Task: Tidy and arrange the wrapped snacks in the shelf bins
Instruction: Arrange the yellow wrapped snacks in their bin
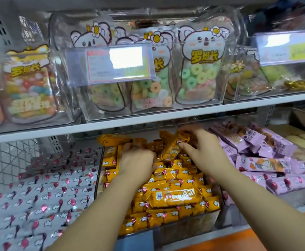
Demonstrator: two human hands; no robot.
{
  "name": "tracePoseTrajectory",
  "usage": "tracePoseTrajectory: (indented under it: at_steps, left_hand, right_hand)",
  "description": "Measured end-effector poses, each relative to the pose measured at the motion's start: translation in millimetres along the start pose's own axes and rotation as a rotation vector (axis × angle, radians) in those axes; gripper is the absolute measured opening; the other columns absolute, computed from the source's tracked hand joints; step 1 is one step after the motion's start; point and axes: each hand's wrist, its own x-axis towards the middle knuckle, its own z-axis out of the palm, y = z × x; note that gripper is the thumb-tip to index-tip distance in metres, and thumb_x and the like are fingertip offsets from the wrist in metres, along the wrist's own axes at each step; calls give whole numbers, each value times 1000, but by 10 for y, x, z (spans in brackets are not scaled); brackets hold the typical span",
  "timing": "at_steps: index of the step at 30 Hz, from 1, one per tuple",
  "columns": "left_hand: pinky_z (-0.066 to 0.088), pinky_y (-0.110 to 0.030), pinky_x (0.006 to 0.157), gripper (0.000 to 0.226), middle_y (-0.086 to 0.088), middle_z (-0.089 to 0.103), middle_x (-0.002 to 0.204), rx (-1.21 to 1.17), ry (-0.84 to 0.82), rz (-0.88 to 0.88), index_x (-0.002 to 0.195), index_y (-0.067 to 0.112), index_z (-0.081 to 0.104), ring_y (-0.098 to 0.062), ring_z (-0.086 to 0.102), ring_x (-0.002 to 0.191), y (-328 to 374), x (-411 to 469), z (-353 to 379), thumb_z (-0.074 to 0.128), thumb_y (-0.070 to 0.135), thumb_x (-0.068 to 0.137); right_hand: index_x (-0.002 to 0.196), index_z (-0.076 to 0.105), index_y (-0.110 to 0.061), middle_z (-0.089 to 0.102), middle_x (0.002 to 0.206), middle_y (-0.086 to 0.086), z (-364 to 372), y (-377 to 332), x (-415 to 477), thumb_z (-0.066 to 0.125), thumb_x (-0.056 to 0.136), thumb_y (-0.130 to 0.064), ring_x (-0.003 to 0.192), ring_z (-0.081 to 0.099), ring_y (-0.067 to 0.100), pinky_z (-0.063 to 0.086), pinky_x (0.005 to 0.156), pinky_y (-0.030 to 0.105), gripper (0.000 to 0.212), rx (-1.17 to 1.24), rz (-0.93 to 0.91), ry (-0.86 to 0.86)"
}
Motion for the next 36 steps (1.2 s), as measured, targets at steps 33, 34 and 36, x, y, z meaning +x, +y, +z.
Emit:
tracePoseTrajectory:
  at_steps: [33, 34, 36]
  left_hand:
    - [12, -42, 114, 27, -3, 55, 125, -13, 18, 70, 118, 34, 59, -21, 45, 124, -126, -118, -18, 54, 39, 92]
    - [13, -41, 114, 27, -2, 55, 125, -14, 22, 69, 118, 34, 59, -21, 45, 124, -128, -118, -23, 54, 38, 92]
    - [16, -40, 112, 24, -2, 57, 122, -20, 21, 74, 116, 33, 60, -21, 45, 122, -107, -121, -19, 55, 36, 93]
  right_hand:
    - [125, 58, -30, 60, 123, 1, 459, 157, -14, 47, 91, -9, 112, 53, 21, 45, 97, 36, 42, -342, -137, -423]
    - [126, 57, -32, 60, 123, 3, 443, 161, -27, 46, 90, -11, 112, 54, 23, 46, 97, 38, 43, -327, -112, -445]
    - [130, 51, -37, 53, 128, 8, 433, 181, -60, 46, 90, -14, 118, 48, 29, 43, 100, 42, 47, -415, -73, -558]
